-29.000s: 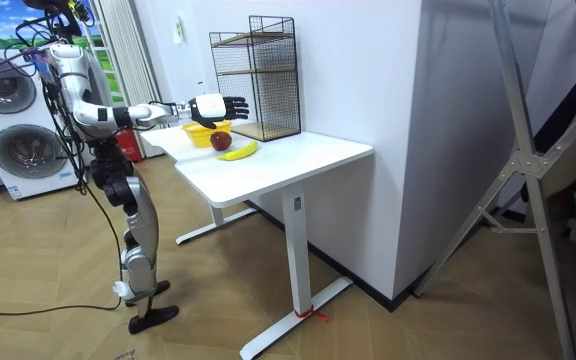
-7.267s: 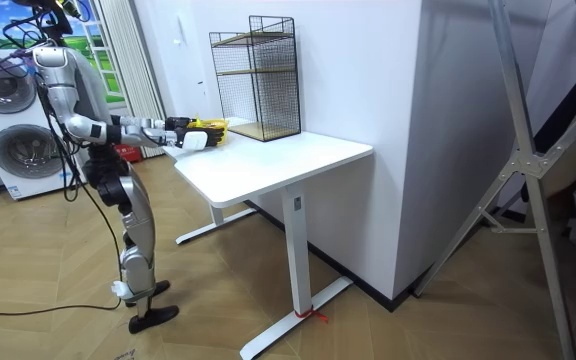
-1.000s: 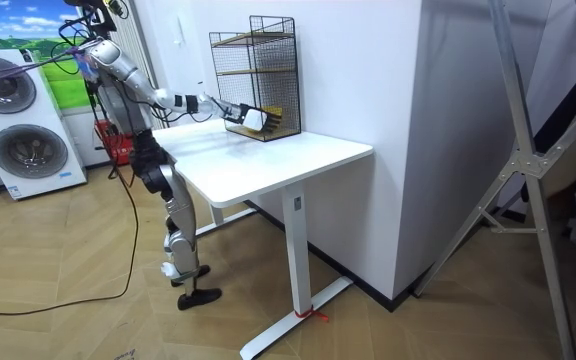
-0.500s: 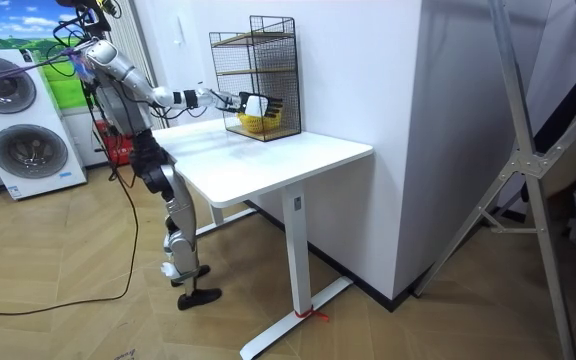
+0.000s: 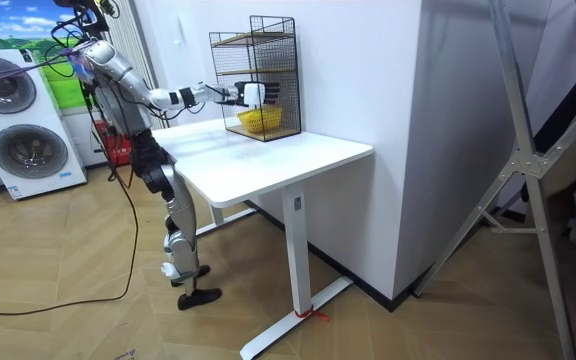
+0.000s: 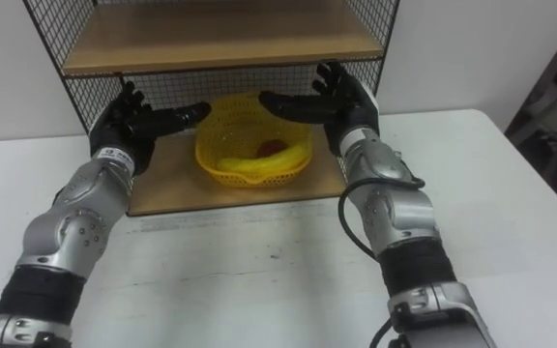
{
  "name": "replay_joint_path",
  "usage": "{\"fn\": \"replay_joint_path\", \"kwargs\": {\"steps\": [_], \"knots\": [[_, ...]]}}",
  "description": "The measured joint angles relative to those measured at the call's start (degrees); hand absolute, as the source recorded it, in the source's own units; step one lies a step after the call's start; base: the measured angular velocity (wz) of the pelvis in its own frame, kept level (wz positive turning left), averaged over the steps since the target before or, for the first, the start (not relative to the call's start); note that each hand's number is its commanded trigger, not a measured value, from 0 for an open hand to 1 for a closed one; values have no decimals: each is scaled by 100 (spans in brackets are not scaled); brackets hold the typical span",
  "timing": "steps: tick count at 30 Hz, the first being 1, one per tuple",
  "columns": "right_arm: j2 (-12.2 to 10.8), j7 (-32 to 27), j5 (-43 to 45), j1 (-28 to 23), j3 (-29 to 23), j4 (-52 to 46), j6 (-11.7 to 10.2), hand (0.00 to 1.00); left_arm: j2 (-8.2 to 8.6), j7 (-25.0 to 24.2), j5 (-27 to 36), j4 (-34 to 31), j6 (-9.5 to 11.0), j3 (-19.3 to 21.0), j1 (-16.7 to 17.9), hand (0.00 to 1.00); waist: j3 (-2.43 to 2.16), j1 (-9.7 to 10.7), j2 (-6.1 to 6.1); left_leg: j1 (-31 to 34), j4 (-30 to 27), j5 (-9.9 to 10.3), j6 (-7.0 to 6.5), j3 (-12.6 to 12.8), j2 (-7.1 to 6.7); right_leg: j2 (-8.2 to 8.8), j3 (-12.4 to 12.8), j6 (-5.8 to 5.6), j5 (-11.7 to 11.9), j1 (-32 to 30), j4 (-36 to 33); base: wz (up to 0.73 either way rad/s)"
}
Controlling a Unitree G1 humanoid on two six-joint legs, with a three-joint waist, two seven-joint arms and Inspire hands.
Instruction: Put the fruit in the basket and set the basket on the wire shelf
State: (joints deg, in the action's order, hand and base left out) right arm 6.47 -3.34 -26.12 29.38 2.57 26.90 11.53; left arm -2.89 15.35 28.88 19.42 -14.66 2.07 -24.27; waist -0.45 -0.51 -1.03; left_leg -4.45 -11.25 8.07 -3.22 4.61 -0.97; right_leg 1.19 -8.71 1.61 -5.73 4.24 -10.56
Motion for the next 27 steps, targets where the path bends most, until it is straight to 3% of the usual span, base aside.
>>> {"fn": "replay_joint_path", "kwargs": {"steps": [10, 18, 23, 27], "knots": [[63, 336, 198, -656, 8, -688, 0, 0, 1, -51, -49, -713, -5, -79, 558, 0, 1, 15, 2, 18, 49, -2, 4, 5, 2, -10, 31, 0, 0, -23, 3, 0], [76, 301, 187, -880, 8, -1074, -6, 0, -19, -97, -239, -797, 9, -181, 696, 0, 2, 8, 2, 23, 66, -5, 10, 5, 5, -18, 64, 6, -8, -37, 4, 0], [76, 311, 209, -1531, 56, -1612, -24, 0, -115, -335, -488, -855, 110, -354, 1175, 0, 6, 18, -13, 8, 79, -6, 12, 13, 9, -18, 76, 7, -17, -42, 5, -1], [76, 280, 209, -1966, 54, -1653, -39, 0, -114, -442, -483, -990, 158, -370, 1526, 0, 9, 18, -101, -7, 79, -4, 20, 13, 13, -18, 75, -6, -58, -39, 0, 0]]}}
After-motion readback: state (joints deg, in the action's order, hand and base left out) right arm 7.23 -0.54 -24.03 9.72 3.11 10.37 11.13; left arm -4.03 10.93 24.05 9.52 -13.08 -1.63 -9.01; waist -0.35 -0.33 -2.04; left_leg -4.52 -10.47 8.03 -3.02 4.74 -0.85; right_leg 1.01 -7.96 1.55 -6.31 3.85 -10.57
